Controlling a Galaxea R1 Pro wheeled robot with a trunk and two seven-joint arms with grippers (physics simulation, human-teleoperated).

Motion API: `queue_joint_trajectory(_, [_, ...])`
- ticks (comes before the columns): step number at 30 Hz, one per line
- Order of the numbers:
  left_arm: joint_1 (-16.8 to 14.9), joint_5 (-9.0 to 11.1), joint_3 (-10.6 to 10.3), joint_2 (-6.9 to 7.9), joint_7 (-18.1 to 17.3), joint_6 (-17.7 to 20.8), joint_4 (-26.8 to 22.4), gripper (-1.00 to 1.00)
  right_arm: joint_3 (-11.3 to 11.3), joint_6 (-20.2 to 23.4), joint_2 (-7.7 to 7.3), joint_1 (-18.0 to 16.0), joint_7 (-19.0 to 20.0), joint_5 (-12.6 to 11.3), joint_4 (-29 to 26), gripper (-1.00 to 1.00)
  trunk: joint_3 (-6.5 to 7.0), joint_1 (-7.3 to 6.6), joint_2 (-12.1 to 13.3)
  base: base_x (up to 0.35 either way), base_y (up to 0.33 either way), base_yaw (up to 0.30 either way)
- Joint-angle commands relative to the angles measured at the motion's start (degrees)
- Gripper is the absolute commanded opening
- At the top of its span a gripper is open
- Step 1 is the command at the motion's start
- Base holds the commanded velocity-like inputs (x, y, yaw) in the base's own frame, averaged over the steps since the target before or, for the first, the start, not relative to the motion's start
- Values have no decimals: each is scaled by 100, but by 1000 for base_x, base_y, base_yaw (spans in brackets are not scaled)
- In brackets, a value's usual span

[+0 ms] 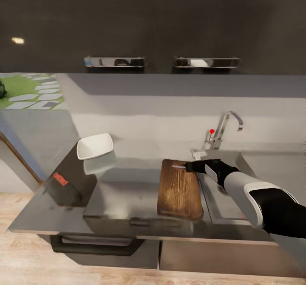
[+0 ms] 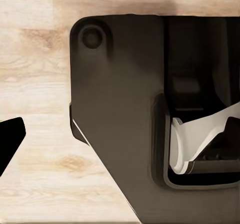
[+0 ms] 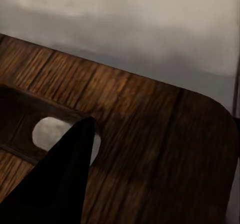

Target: In the kitchen, take the Vidalia onion out of the sink, dice it on the chopping board with the paring knife, put the diced onion into the bowl on the countertop, then place both the paring knife and the chopping board into the sink.

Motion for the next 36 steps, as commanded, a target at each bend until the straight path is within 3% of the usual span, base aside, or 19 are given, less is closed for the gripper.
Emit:
queue_joint_trajectory(1, [1, 28, -8, 1, -3, -8, -7, 100, 16, 35, -3, -2, 43, -49, -12, -100, 0, -1, -9, -319, 19, 0])
queue_joint_trajectory(7, [0, 28, -8, 1, -3, -8, -7, 100, 10, 49, -3, -2, 33, -49, -12, -100, 56, -1, -9, -208, 80, 0])
queue_joint_trajectory(21, [-1, 28, -8, 1, -3, -6, -7, 100, 3, 97, -1, -2, -50, -60, -50, -100, 142, -1, -9, -12, 172, 0])
queue_joint_trajectory(22, [0, 28, -8, 1, -3, -3, -7, 100, -2, 105, 1, -2, -125, -64, -66, -100, 143, -1, -9, 0, 18, 0])
queue_joint_trajectory(25, [2, 28, -8, -6, -3, 1, -7, 100, -83, 217, 42, -2, -860, -142, -116, -100, 143, -1, -9, 0, 4, 0])
queue_joint_trajectory(26, [-1, 28, -8, -7, -3, 1, -7, 100, -251, 279, 65, -2, -1282, -293, -124, -100, 143, -1, -9, 0, 0, 0])
queue_joint_trajectory(29, [-1, 28, -8, -8, -3, 1, 24, 100, -640, 311, 64, -2, -1867, -615, -133, -100, 143, -1, -9, 0, 0, 0])
queue_joint_trajectory(31, [-3, 28, -8, -12, -5, -3, 39, 100, -827, 317, 53, -2, -2144, -736, -136, -100, 143, -1, -9, 0, 0, 0])
queue_joint_trajectory(36, [-5, 28, -8, -101, -17, -7, 66, 100, -953, 312, 82, -2, -2538, -818, -142, -100, 143, -1, -9, 0, 0, 0])
